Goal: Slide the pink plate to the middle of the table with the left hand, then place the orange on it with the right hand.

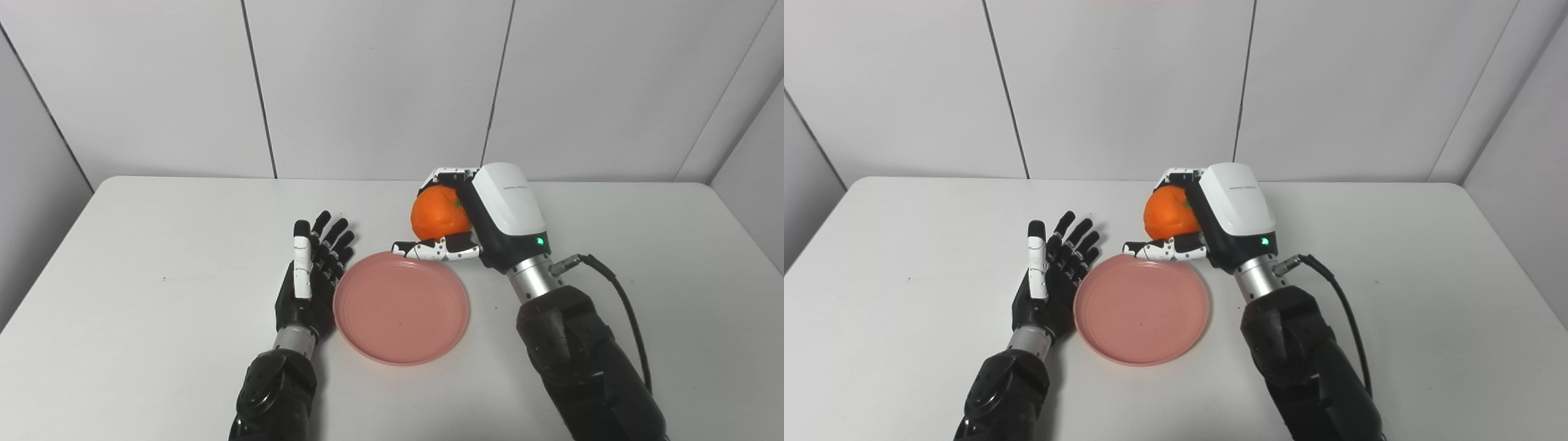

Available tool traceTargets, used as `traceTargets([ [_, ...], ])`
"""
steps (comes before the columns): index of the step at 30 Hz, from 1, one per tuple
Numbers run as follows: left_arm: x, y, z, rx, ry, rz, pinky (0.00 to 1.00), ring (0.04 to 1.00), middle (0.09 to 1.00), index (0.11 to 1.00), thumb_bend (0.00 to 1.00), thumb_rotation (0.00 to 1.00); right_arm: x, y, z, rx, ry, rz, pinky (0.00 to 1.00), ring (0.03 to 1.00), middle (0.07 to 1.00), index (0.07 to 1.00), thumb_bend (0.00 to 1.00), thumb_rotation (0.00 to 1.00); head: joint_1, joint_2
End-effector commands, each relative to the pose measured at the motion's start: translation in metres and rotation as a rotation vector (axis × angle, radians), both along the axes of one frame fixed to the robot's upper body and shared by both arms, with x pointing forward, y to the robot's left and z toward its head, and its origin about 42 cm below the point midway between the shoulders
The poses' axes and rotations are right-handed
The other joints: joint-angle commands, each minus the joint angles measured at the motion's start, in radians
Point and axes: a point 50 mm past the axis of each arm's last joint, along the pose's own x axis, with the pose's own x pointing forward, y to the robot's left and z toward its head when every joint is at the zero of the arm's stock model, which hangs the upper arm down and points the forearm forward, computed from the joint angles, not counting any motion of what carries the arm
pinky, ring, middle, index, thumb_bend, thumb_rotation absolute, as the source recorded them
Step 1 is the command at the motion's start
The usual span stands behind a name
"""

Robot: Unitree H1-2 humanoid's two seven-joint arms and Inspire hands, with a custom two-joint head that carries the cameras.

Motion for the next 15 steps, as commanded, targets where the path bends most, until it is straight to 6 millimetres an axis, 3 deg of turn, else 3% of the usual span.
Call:
traceTargets([
  [1,-0.024,-0.001,-0.045,0.022,0.212,0.016,0.96,0.908,0.895,0.922,0.93,0.84,-0.001,0.013,0.017,-0.001,-0.091,0.069,0.1,0.151,0.222,0.258,0.52,0.29,0.001,-0.001],
  [9,-0.025,0.001,-0.045,0.015,0.219,0.021,0.96,0.908,0.899,0.918,0.92,0.84,-0.005,0.036,-0.002,-0.023,-0.047,0.086,0.09,0.143,0.213,0.252,0.55,0.26,-0.01,0.004],
  [15,-0.025,0.001,-0.045,0.008,0.217,0.014,0.99,0.915,0.904,0.923,0.91,0.83,-0.005,0.042,-0.021,-0.023,0.005,0.08,0.09,0.145,0.215,0.259,0.54,0.27,-0.014,0.006],
])
